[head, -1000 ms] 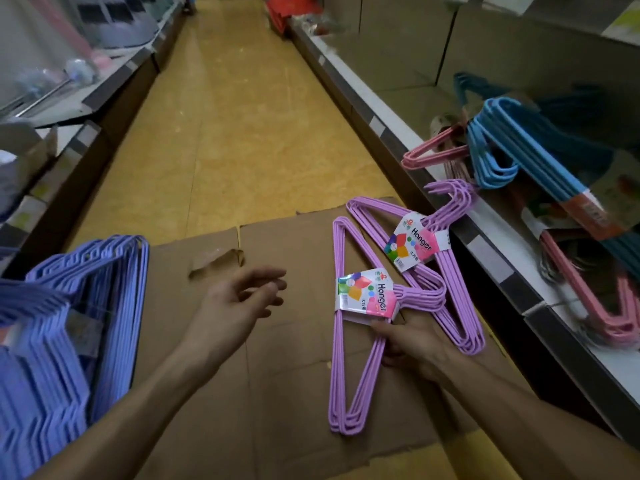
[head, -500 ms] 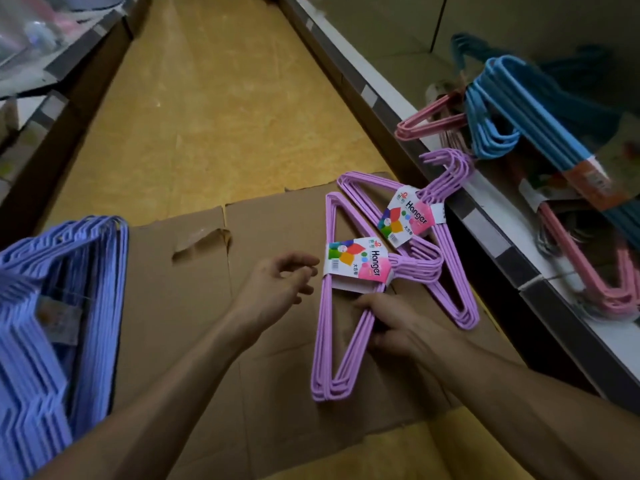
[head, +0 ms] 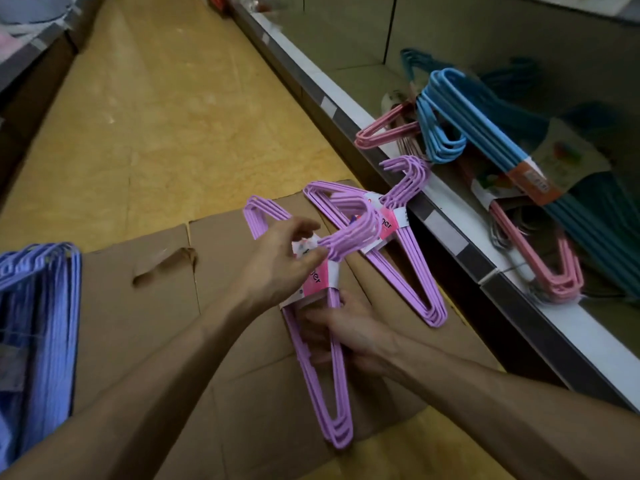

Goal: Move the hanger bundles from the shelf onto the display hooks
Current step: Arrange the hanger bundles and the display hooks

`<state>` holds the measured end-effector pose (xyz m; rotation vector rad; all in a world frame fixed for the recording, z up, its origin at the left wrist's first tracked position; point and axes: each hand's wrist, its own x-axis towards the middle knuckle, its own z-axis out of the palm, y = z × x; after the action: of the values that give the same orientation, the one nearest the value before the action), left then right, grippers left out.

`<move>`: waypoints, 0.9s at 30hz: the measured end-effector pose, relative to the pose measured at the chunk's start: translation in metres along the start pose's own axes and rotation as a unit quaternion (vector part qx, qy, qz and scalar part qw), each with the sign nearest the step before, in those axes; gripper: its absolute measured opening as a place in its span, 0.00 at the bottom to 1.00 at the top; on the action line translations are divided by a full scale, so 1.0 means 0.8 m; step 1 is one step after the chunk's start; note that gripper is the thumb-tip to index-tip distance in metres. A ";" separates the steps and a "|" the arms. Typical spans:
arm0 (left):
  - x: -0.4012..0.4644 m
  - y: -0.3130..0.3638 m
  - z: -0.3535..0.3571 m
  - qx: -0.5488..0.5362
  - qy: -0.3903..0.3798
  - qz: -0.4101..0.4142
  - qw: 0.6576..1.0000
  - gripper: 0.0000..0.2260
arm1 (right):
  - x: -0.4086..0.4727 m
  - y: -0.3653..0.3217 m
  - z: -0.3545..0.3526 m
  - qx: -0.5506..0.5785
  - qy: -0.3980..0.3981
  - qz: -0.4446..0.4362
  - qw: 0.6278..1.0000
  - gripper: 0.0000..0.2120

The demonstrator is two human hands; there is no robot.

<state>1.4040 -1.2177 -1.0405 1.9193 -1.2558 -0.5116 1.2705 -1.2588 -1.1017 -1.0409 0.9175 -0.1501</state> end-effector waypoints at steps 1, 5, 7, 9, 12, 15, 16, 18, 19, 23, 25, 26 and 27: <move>0.003 0.001 -0.002 0.015 0.005 0.006 1.000 0.20 | -0.002 -0.003 0.003 -0.014 0.010 -0.017 1.000 0.09; 0.008 0.006 -0.008 -0.014 0.031 0.003 0.999 0.20 | -0.013 -0.012 0.021 -0.098 0.022 -0.081 0.992 0.15; 0.008 0.011 -0.011 -0.036 0.059 -0.005 0.998 0.14 | -0.011 -0.010 0.030 -0.163 0.033 -0.098 0.981 0.21; 0.010 0.013 -0.016 -0.064 0.095 -0.032 0.993 0.11 | -0.008 -0.007 0.040 -0.189 0.036 -0.100 0.976 0.25; 0.008 0.002 -0.030 -0.122 0.123 -0.082 0.982 0.07 | -0.008 -0.008 0.048 -0.177 -0.022 -0.083 0.980 0.25; -0.003 -0.013 -0.047 -0.184 0.139 -0.107 0.967 0.08 | -0.007 -0.013 0.044 -0.096 -0.109 -0.035 0.989 0.23; -0.006 -0.017 -0.053 -0.200 0.144 -0.111 0.963 0.10 | -0.006 -0.014 0.043 -0.083 -0.139 -0.016 0.987 0.23; -0.013 -0.022 -0.065 -0.226 0.147 -0.115 0.956 0.12 | -0.005 -0.014 0.041 -0.086 -0.210 0.025 0.974 0.19; -0.015 -0.025 -0.071 -0.237 0.146 -0.118 0.953 0.13 | -0.004 -0.012 0.042 -0.083 -0.245 0.043 0.965 0.16; -0.018 -0.035 -0.100 -0.202 0.120 -0.120 0.964 0.12 | 0.001 -0.009 0.067 -0.078 -0.305 0.042 0.948 0.11; -0.023 -0.038 -0.124 -0.191 0.113 -0.122 0.967 0.12 | 0.009 -0.009 0.087 -0.104 -0.302 0.017 0.947 0.11; -0.026 -0.040 -0.138 -0.192 0.112 -0.126 0.967 0.12 | 0.013 -0.010 0.097 -0.111 -0.307 0.011 0.945 0.11; -0.029 -0.043 -0.152 -0.192 0.114 -0.134 0.965 0.12 | 0.017 -0.012 0.108 -0.111 -0.318 0.010 0.941 0.11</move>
<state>1.4974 -1.1426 -0.9933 1.7599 -0.6920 -0.6029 1.3437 -1.2121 -1.0859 -1.1872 0.3568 0.3053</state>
